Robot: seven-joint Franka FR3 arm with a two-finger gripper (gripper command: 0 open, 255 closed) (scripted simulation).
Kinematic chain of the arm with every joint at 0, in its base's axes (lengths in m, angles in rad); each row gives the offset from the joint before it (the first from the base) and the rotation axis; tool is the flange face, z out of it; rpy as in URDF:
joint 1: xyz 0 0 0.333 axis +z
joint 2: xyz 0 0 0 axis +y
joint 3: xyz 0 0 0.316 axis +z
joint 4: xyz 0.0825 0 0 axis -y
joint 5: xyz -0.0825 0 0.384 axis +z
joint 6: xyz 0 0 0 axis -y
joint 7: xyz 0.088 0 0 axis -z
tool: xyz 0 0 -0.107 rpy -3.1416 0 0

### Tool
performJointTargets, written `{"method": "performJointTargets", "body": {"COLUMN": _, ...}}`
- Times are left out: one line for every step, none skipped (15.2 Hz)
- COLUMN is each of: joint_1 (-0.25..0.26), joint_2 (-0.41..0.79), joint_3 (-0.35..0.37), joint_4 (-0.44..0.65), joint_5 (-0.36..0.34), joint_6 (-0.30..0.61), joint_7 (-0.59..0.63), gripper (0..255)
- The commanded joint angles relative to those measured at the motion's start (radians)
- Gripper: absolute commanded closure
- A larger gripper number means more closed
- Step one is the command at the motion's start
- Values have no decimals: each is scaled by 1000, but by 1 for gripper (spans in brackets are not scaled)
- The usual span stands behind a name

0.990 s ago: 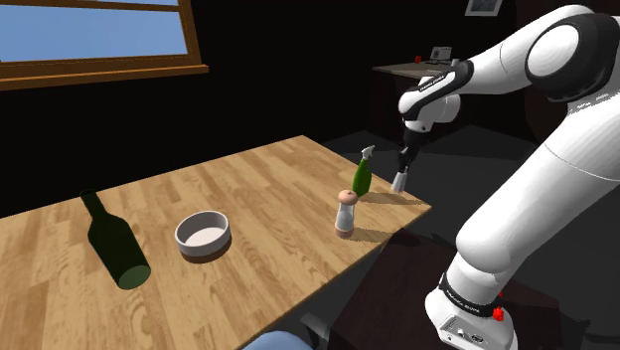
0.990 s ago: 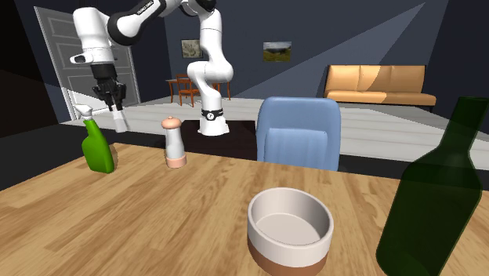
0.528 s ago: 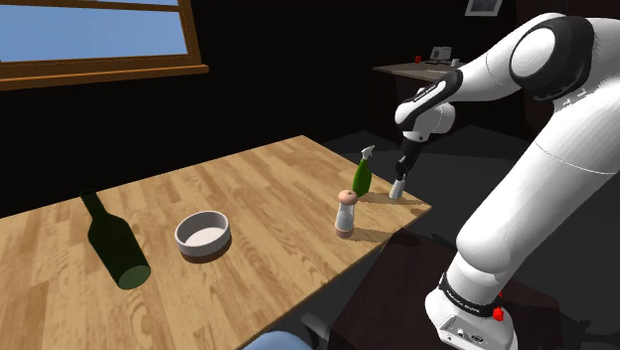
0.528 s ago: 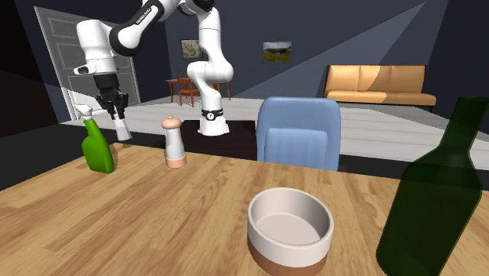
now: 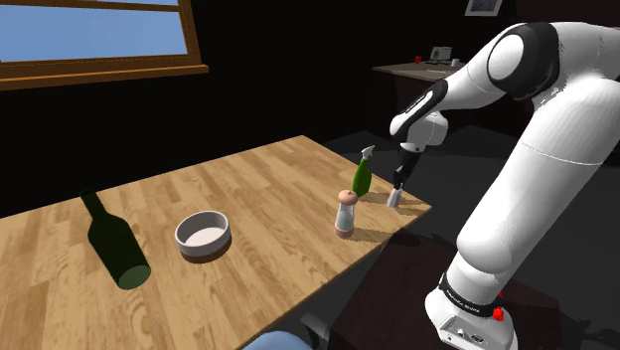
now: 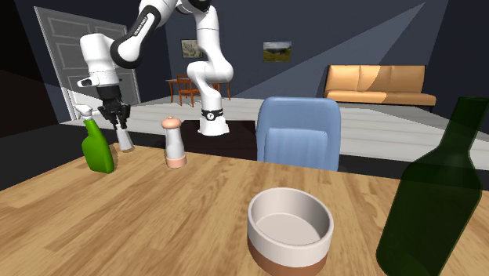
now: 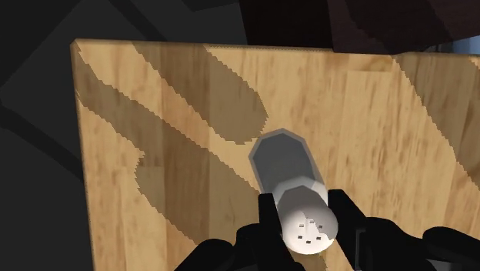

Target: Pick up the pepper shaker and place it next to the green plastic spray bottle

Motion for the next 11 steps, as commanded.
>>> {"method": "performJointTargets", "body": {"joint_1": 3, "joint_2": 26, "joint_3": 1, "joint_4": -6, "joint_5": 26, "joint_6": 28, "joint_7": -19, "gripper": 255}}
{"method": "performJointTargets", "body": {"joint_1": 4, "joint_2": 50, "joint_3": 2, "joint_4": -10, "joint_5": 50, "joint_6": 49, "joint_7": -38, "gripper": 255}}
{"method": "performJointTargets", "body": {"joint_1": 3, "joint_2": 50, "joint_3": 2, "joint_4": -10, "joint_5": 50, "joint_6": 49, "joint_7": -38, "gripper": 255}}
{"method": "performJointTargets", "body": {"joint_1": 3, "joint_2": 50, "joint_3": 2, "joint_4": -10, "joint_5": 50, "joint_6": 49, "joint_7": -38, "gripper": 255}}
{"method": "performJointTargets", "body": {"joint_1": 3, "joint_2": 50, "joint_3": 2, "joint_4": -10, "joint_5": 50, "joint_6": 49, "joint_7": -38, "gripper": 255}}
{"method": "performJointTargets", "body": {"joint_1": 3, "joint_2": 50, "joint_3": 2, "joint_4": -10, "joint_5": 50, "joint_6": 49, "joint_7": -38, "gripper": 255}}
{"method": "performJointTargets", "body": {"joint_1": 3, "joint_2": 50, "joint_3": 2, "joint_4": -10, "joint_5": 50, "joint_6": 49, "joint_7": -38, "gripper": 255}}
{"method": "performJointTargets", "body": {"joint_1": 3, "joint_2": 50, "joint_3": 2, "joint_4": -10, "joint_5": 50, "joint_6": 49, "joint_7": -38, "gripper": 255}}
{"method": "performJointTargets", "body": {"joint_1": 3, "joint_2": 50, "joint_3": 2, "joint_4": -10, "joint_5": 50, "joint_6": 49, "joint_7": -38, "gripper": 255}}
{"method": "performJointTargets", "body": {"joint_1": 3, "joint_2": 50, "joint_3": 2, "joint_4": -10, "joint_5": 50, "joint_6": 49, "joint_7": -38, "gripper": 255}}
{"method": "performJointTargets", "body": {"joint_1": 3, "joint_2": 50, "joint_3": 2, "joint_4": -10, "joint_5": 50, "joint_6": 49, "joint_7": -38, "gripper": 0}}
